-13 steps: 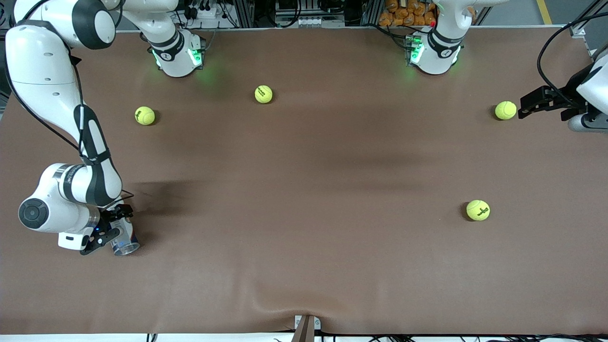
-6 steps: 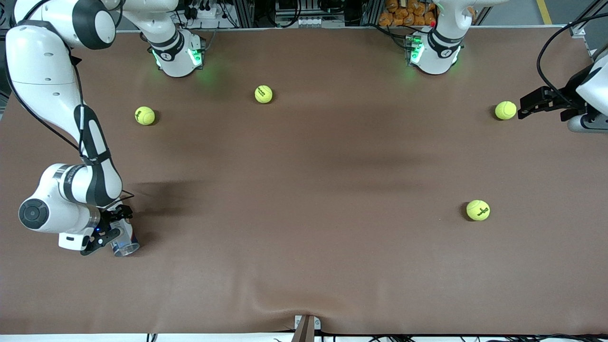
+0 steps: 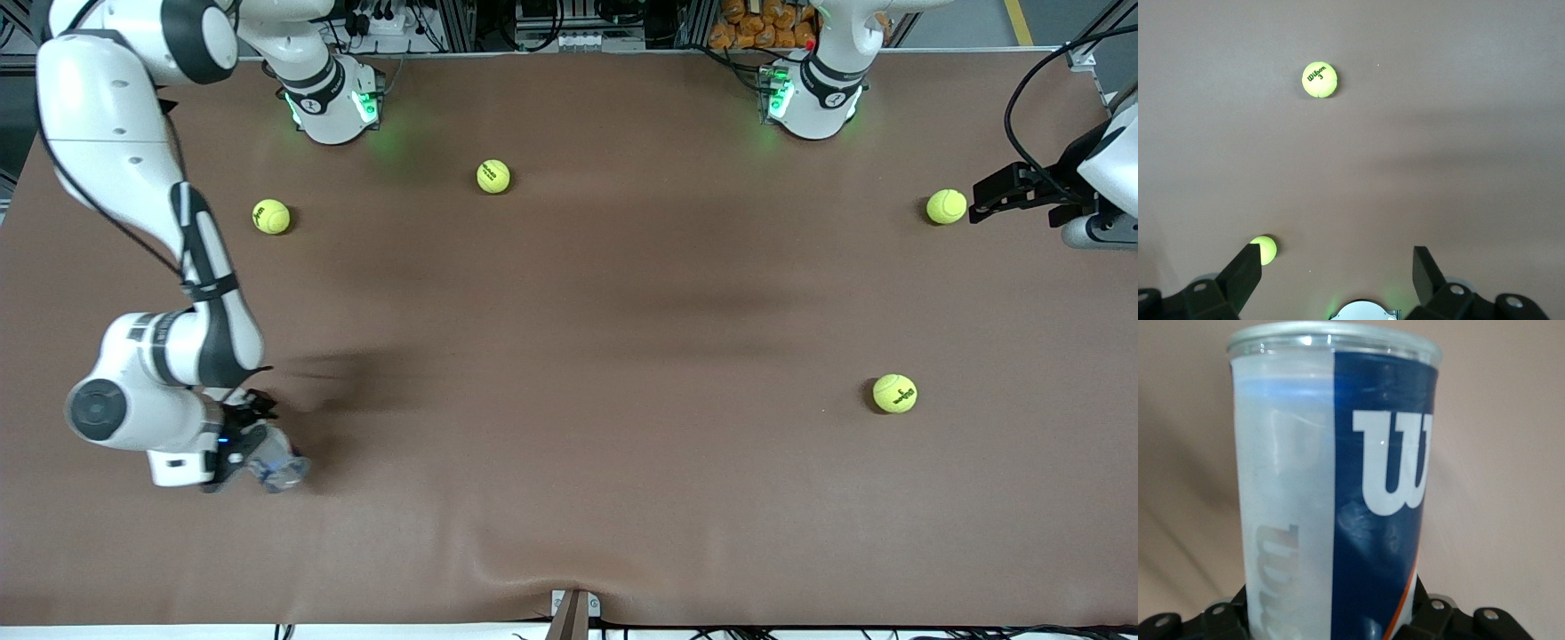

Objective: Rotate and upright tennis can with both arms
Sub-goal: 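Carry the tennis can with the right gripper to the table middle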

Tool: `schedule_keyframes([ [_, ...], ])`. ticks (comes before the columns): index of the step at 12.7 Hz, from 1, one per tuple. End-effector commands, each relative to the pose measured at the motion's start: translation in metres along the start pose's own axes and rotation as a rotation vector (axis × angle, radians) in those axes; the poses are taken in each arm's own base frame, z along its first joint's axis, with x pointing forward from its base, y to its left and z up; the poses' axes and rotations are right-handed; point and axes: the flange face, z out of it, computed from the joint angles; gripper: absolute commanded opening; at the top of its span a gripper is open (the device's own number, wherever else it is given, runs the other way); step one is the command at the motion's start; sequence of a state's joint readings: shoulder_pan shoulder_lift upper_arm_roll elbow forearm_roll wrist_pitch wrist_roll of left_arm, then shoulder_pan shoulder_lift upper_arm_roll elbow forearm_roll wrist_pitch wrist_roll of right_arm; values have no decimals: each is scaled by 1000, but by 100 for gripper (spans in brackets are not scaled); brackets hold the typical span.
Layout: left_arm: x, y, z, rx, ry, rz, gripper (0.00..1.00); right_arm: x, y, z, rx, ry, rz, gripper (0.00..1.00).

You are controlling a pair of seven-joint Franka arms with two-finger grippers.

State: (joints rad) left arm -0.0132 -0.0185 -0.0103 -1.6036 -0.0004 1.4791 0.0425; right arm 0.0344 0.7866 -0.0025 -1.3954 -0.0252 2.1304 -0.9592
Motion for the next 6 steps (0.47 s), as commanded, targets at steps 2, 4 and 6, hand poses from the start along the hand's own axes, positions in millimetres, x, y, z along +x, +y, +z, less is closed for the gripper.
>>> schedule_keyframes([
  [2,2,-1,0,-11,-2,18,100,98,-77,-30,38,108,-267,84],
  [4,4,-1,1,-11,-4,18,100,139,-120,-33,70,155,-349,84],
  [6,4,-1,3,-11,-7,16,100,184,-174,-36,62,172,-480,84],
])
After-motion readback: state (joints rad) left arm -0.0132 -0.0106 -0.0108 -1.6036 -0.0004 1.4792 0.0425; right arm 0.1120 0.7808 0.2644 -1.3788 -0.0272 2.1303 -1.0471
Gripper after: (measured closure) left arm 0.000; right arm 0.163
